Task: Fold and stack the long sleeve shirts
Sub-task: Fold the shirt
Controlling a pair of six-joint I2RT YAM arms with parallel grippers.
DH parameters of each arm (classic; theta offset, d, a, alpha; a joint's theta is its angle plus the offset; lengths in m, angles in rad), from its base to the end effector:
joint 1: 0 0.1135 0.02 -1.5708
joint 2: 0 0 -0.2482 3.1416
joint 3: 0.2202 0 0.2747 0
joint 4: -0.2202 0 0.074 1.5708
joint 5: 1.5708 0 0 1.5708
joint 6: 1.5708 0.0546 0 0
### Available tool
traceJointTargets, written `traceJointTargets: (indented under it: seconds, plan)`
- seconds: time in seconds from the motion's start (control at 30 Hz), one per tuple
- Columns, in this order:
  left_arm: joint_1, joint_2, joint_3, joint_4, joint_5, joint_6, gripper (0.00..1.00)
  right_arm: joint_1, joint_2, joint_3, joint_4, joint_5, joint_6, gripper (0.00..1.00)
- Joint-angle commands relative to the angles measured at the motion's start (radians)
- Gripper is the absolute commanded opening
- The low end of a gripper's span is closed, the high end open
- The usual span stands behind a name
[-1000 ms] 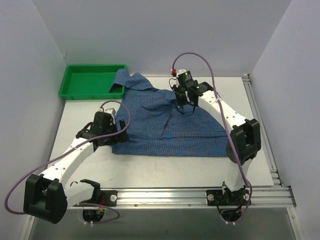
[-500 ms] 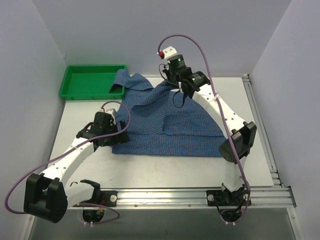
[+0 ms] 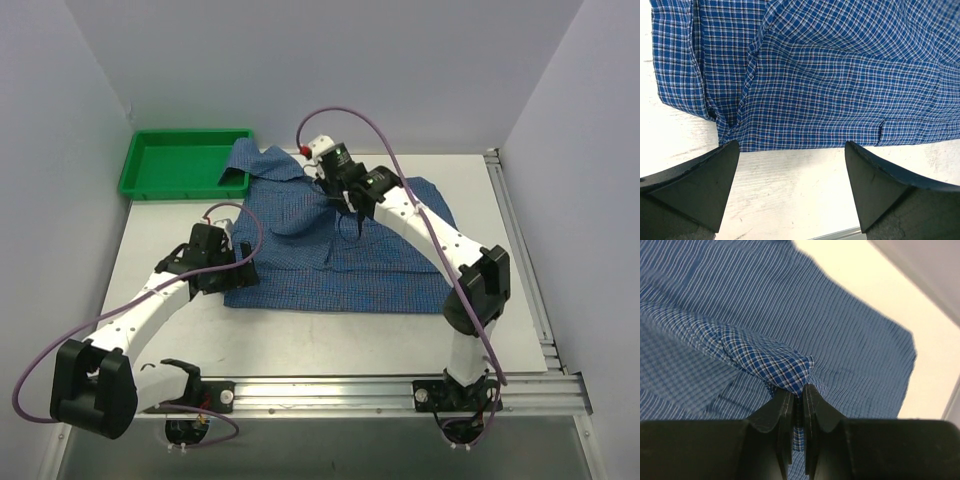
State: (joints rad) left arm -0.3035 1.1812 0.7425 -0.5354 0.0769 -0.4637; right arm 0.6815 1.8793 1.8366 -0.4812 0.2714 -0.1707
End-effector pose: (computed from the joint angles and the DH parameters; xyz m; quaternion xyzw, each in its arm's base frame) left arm 0.2527 -0.0835 0.1773 -0.0652 0.9530 -0.1440 0.2586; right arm 0.3784 0.2881 0.3352 -0.2931 0.8094 0.0117 0.5088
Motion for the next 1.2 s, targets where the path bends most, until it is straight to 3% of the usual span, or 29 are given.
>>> traceJointTargets:
  seconds: [0.0,0.4,0.53,0.57,0.63,0.73,0.87,1.0,1.17]
  plan:
    - [0.012,0.001,0.001,0.012,0.006,-0.007,0.95,0.009,-0.143,-0.092,-0.077,-0.037,0.065,0.01]
    - [0.027,0.012,0.001,0.014,0.018,-0.009,0.95,-0.040,-0.249,-0.217,-0.480,-0.336,0.211,0.04]
    - [0.027,0.012,0.000,0.014,0.021,-0.009,0.95,-0.111,-0.247,-0.328,-0.482,-0.353,0.238,0.31]
    - [0.027,0.012,0.001,0.014,0.023,-0.009,0.95,-0.121,-0.246,-0.339,-0.476,-0.341,0.272,0.42]
    - [0.027,0.014,0.001,0.014,0.024,-0.009,0.95,-0.129,-0.261,-0.371,-0.452,-0.337,0.293,0.52]
    - [0.029,0.012,0.001,0.012,0.026,-0.006,0.95,-0.148,-0.325,-0.424,-0.373,-0.351,0.373,0.57]
    - [0.033,0.008,0.000,0.012,0.024,-0.009,0.95,-0.221,-0.459,-0.617,-0.197,-0.400,0.537,0.59]
    - [0.037,0.011,0.000,0.014,0.032,-0.009,0.95,-0.316,-0.594,-0.932,0.029,-0.440,0.780,0.59]
    - [0.040,0.011,0.000,0.020,0.047,-0.010,0.95,-0.410,-0.733,-1.223,0.378,-0.540,0.953,0.52]
